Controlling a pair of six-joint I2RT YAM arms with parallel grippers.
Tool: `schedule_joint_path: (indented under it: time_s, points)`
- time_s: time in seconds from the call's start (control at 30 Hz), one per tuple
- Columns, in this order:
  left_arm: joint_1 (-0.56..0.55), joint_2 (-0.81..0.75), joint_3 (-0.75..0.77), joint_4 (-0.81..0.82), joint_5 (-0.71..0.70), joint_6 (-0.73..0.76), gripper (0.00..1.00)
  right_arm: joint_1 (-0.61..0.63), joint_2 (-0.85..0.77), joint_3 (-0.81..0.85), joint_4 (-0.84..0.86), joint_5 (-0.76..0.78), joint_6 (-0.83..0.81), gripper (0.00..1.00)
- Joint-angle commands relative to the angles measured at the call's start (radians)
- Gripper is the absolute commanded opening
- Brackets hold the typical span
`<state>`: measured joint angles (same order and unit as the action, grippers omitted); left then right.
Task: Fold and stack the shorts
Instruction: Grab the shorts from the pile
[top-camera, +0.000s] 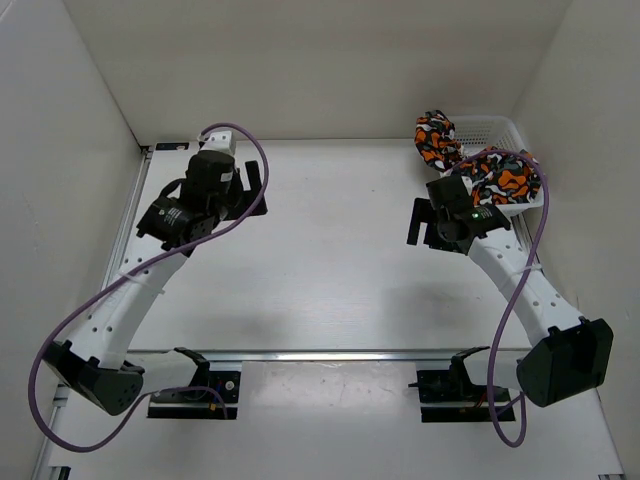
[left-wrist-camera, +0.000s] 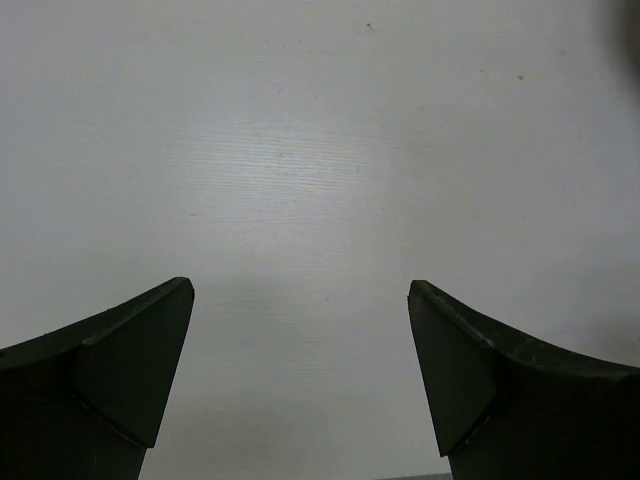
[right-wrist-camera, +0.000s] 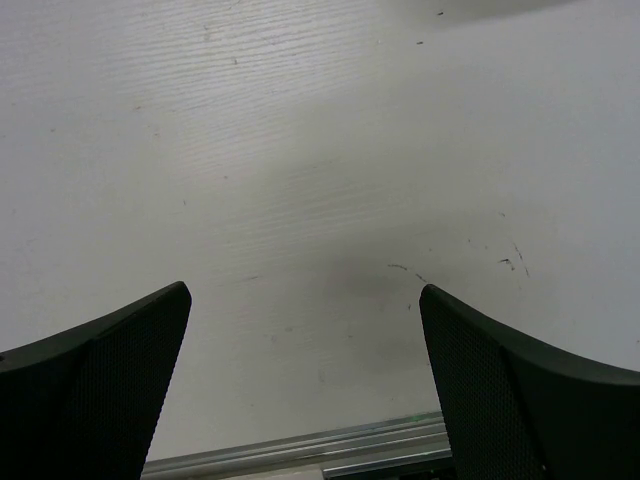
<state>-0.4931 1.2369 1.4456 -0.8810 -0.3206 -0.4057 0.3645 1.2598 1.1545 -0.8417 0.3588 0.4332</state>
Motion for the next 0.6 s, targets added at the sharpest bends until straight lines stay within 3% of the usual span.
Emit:
schedule_joint_path:
  time_s: [0.0,0.33,0.47,0.57]
  points:
    - [-0.002,-0.045,0.038,0.019,0.077,0.025,1.00,-0.007,-0.005,0.010,0.010,-0.014,-0.016,1.00]
    - [-0.002,-0.126,-0.025,0.019,0.098,0.015,1.00,-0.050,-0.027,0.066,0.010,0.052,-0.037,1.00]
    - [-0.002,-0.188,-0.079,0.019,0.112,-0.027,1.00,-0.182,0.036,0.152,0.062,0.002,-0.068,0.88]
    - [-0.002,-0.197,-0.103,0.019,0.156,-0.027,1.00,-0.324,0.122,0.244,0.089,-0.148,-0.068,0.77]
